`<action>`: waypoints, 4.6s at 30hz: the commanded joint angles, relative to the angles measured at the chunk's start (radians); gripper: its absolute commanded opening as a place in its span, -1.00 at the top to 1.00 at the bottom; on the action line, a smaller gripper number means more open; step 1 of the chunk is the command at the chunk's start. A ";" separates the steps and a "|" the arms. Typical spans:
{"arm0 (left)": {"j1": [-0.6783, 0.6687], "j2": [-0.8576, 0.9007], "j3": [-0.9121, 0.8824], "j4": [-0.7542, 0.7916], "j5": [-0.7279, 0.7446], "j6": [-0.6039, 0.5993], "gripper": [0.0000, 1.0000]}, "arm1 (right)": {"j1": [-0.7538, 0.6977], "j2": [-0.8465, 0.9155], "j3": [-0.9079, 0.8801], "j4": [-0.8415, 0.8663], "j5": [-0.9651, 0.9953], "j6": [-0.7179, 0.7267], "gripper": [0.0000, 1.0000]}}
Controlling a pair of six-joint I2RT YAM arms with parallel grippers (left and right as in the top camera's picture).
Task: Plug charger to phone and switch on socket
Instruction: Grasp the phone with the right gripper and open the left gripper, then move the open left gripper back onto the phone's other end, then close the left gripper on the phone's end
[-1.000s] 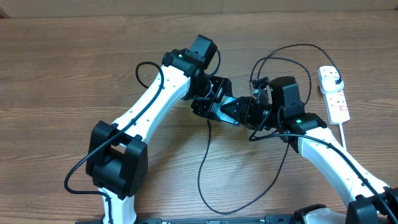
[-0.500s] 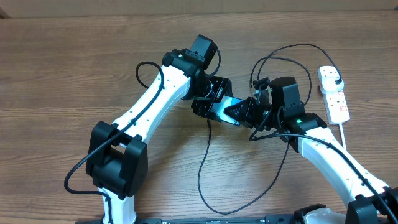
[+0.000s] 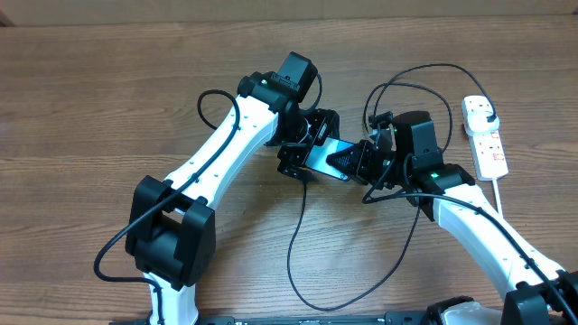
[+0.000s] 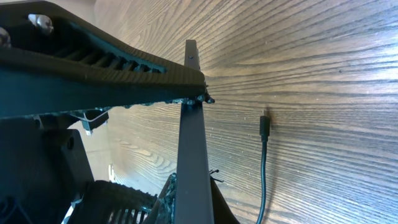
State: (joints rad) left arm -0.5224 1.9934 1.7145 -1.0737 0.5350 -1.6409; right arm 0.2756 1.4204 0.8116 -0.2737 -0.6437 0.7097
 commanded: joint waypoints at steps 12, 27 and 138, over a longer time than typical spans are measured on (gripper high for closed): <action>0.217 -0.040 0.023 0.023 0.269 0.524 -0.99 | -0.153 0.000 0.019 0.006 -0.124 0.002 0.93; 0.340 -0.079 0.022 0.074 0.412 0.640 -1.00 | -0.266 0.000 0.019 0.103 -0.242 0.452 0.93; 0.076 -0.079 -0.380 0.902 0.137 0.075 0.91 | -0.079 0.000 0.019 0.288 -0.068 0.977 0.92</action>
State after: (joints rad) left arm -0.4240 1.9339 1.3357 -0.1558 0.6834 -1.6241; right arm 0.1898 1.4315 0.8112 -0.0021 -0.6941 1.7714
